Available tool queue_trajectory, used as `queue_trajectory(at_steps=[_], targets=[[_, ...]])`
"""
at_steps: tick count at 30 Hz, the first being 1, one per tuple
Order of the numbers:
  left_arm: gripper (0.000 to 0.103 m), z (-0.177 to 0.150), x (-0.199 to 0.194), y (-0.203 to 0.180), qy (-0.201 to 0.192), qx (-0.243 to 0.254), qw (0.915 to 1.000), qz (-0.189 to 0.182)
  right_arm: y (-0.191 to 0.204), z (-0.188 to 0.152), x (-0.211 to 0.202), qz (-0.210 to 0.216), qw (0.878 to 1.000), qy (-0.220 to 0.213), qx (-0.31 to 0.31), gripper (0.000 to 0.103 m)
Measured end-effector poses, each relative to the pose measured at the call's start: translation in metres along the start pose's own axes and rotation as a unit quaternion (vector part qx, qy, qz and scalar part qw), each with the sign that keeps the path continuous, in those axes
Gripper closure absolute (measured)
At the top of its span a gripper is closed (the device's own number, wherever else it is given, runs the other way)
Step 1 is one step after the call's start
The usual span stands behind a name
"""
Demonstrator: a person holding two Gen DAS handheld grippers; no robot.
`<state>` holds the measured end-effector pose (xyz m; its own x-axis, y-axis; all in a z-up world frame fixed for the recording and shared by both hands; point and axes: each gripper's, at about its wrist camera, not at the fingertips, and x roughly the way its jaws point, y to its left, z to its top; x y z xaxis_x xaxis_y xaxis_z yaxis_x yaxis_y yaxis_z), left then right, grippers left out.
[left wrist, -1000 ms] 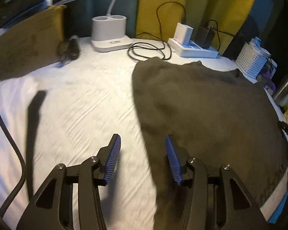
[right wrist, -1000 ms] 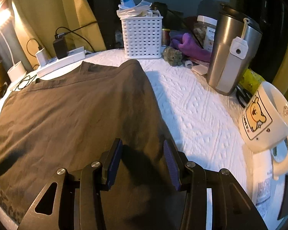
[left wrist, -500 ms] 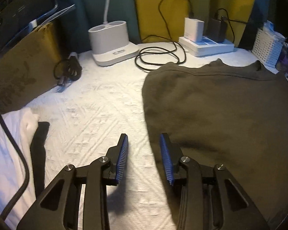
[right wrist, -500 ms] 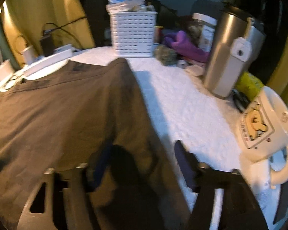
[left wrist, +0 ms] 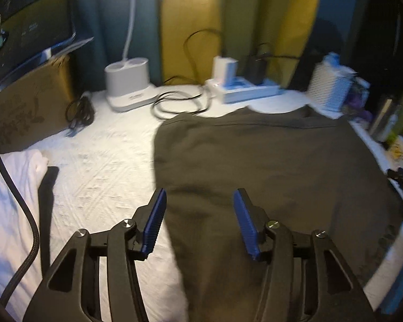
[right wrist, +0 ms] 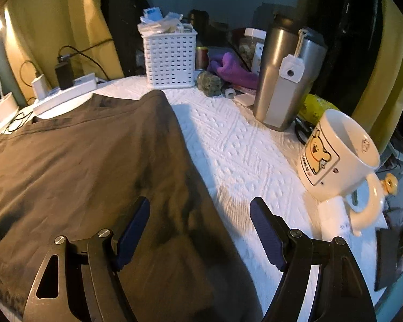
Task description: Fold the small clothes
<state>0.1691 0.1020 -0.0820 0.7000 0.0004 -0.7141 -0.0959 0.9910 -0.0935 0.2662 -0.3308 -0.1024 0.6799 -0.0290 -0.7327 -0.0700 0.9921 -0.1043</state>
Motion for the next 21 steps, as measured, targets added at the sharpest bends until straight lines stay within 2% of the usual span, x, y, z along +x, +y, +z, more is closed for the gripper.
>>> queue_trajectory(at_steps=[9, 21], targets=[[0.048, -0.024, -0.026, -0.035, 0.003, 0.018, 0.9987, -0.048, 0.008, -0.034, -0.034, 0.012, 1.0, -0.008, 0.003, 0.025], [0.048, -0.062, -0.049, -0.06, 0.018, 0.037, 0.9973, -0.061, -0.002, -0.091, -0.061, 0.028, 0.999, -0.008, 0.036, 0.025]])
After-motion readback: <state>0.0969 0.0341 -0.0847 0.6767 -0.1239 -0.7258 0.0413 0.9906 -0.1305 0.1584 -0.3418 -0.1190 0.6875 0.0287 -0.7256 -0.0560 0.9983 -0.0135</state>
